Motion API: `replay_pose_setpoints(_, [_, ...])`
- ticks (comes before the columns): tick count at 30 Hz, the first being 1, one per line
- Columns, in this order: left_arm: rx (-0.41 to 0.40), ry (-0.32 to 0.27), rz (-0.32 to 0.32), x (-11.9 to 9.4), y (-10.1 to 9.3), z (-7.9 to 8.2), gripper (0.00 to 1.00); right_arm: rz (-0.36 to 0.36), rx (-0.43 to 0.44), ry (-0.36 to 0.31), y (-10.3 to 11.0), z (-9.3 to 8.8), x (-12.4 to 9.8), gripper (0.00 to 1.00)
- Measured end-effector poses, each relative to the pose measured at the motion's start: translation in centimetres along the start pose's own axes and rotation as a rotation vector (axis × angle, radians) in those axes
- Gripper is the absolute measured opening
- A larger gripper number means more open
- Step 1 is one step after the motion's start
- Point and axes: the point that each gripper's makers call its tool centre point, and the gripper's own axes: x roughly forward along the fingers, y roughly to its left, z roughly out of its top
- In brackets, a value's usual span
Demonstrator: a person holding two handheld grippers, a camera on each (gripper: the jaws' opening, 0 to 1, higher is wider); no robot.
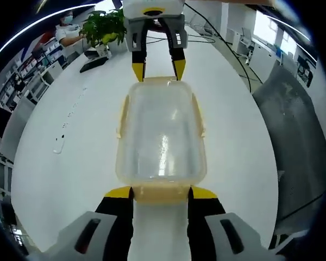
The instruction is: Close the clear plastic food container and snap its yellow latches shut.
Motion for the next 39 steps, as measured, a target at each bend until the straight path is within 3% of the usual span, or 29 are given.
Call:
replay_pose_setpoints(33, [0.003,0.006,-0.009,0.09,-0.19,-0.06,0.33,0.011,-0.002,0.012,-0.14,-0.34,0.48,0.37])
replay_pose_setpoints(39, [0.046,0.022,0.006,0.21,-0.19,-0.27,0.34,0.014,-0.013,0.01,-0.1,-0.35,0.54,0.38])
